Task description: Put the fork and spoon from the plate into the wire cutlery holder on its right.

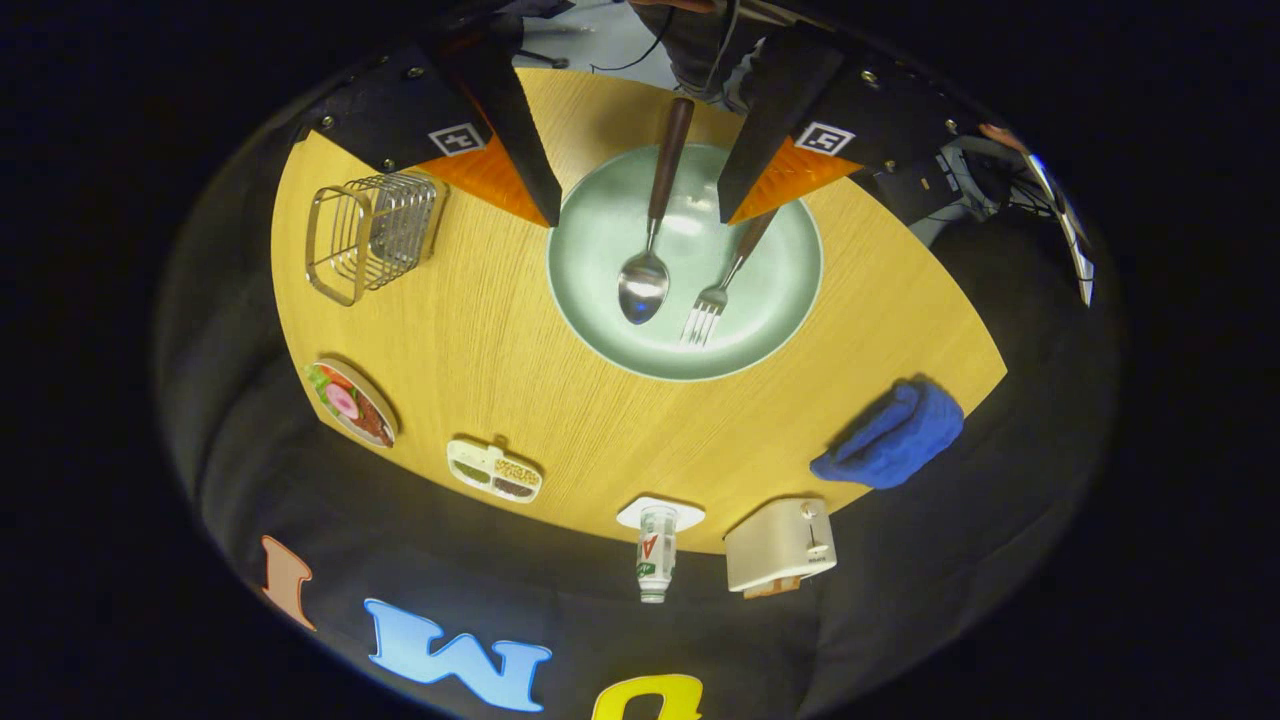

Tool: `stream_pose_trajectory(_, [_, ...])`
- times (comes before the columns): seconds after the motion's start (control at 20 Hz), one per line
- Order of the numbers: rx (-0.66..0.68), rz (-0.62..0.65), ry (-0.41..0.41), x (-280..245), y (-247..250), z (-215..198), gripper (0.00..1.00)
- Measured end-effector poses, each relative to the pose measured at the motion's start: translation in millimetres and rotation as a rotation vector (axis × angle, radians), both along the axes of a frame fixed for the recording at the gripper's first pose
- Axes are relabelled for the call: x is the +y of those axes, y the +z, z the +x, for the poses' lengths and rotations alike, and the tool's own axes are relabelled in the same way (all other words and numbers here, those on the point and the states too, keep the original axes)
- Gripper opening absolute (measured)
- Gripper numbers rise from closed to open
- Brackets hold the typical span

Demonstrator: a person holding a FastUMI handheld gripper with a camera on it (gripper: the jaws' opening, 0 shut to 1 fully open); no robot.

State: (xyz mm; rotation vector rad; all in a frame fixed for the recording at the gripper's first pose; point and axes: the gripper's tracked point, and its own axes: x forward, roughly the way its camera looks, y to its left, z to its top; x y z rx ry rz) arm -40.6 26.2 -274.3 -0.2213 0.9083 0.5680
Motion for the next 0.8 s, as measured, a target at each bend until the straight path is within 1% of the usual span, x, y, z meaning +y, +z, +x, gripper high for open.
stream_pose_trajectory(0.05, [0.020,-0.001,0.005,0,-6,-2,0.90])
stream_pose_trajectory(0.15, [0.047,0.001,0.017,3,-10,-1,0.84])
stream_pose_trajectory(0.35, [0.085,-0.011,0.051,9,-21,-1,0.84])
stream_pose_trajectory(0.45, [0.122,-0.033,0.063,10,-27,-6,0.67])
stream_pose_trajectory(0.55, [0.138,-0.037,0.071,12,-30,-5,0.66])
stream_pose_trajectory(0.6, [0.146,-0.068,0.059,7,-34,-4,0.66])
stream_pose_trajectory(0.7, [0.202,-0.080,0.038,8,-41,-6,0.22])
stream_pose_trajectory(0.8, [0.257,-0.082,0.031,7,-41,-8,0.21])
